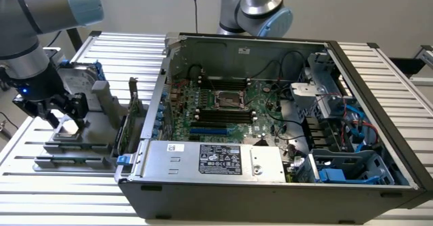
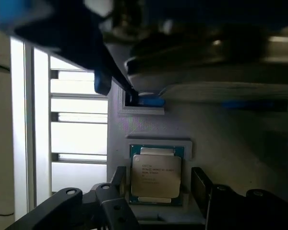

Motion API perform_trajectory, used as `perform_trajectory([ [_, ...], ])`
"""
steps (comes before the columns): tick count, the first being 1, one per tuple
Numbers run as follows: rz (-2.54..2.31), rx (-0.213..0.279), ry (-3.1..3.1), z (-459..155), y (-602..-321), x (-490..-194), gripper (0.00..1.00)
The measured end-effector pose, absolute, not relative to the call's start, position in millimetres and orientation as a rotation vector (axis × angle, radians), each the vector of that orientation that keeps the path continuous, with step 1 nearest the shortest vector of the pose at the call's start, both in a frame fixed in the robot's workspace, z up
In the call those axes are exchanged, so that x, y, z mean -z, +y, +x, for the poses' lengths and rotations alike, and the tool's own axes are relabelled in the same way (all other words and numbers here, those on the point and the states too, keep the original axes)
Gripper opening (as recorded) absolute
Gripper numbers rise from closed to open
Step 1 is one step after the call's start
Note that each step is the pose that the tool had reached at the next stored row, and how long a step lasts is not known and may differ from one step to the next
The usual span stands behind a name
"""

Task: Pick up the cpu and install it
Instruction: 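Pick up the cpu and move it towards the insertion slot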

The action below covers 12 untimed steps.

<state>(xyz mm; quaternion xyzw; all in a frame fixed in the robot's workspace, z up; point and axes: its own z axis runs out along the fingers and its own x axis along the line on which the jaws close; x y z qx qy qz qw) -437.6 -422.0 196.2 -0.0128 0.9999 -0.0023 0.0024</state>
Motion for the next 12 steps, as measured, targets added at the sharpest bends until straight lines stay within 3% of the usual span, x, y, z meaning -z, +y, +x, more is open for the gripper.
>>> perform_trajectory([
  [12,-0.032,-0.058,3.140,-435.9,-432.7,-194.2,0.65],
])
